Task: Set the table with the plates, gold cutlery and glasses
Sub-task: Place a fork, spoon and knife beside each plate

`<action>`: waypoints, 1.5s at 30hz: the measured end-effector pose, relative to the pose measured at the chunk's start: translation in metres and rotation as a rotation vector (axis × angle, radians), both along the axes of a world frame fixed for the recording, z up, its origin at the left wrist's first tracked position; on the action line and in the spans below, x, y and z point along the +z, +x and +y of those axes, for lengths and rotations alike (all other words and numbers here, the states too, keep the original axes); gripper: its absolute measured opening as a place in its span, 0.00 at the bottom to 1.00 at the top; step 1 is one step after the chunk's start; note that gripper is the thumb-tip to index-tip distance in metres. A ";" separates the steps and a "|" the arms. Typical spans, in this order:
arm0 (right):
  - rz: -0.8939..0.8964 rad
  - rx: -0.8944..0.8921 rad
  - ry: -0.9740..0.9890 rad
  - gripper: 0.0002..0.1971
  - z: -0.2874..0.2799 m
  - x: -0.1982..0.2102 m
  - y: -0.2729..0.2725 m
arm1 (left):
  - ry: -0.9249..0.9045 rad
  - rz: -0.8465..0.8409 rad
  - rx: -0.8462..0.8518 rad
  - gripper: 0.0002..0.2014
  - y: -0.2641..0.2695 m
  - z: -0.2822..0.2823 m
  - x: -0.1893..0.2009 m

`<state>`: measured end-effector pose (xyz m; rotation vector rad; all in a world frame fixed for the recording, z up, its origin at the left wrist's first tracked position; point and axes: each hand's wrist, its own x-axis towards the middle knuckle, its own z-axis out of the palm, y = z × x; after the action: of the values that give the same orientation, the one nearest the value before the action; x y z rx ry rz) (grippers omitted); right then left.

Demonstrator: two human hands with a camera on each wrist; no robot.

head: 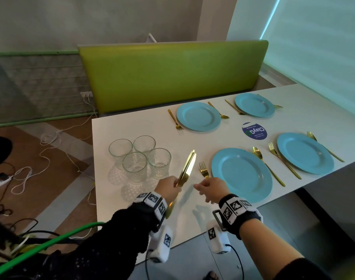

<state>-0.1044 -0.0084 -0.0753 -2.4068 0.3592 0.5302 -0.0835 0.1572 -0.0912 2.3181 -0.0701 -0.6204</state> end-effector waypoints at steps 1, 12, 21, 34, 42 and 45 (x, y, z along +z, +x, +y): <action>0.008 -0.025 0.080 0.15 0.001 0.003 0.000 | -0.089 0.020 0.038 0.15 0.003 -0.006 0.003; -0.055 -0.316 0.511 0.10 -0.006 0.007 0.003 | -0.421 0.158 0.223 0.08 0.003 -0.044 0.003; -0.118 -0.274 -0.008 0.09 -0.024 -0.011 0.007 | -0.429 0.108 0.443 0.08 0.021 -0.046 0.009; -0.026 -0.104 -0.404 0.13 -0.008 -0.041 0.015 | -0.474 0.136 0.500 0.09 0.035 -0.041 0.005; -0.020 -0.210 -0.278 0.12 -0.008 -0.045 0.016 | -0.469 0.140 0.499 0.07 0.035 -0.036 0.002; -0.025 -0.251 -0.250 0.10 -0.011 -0.044 0.012 | -0.470 0.147 0.498 0.10 0.035 -0.036 0.004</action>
<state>-0.0927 -0.0191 -0.1198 -2.5518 0.7439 0.3586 -0.0485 0.1209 -0.0876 1.7366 0.3807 -0.4537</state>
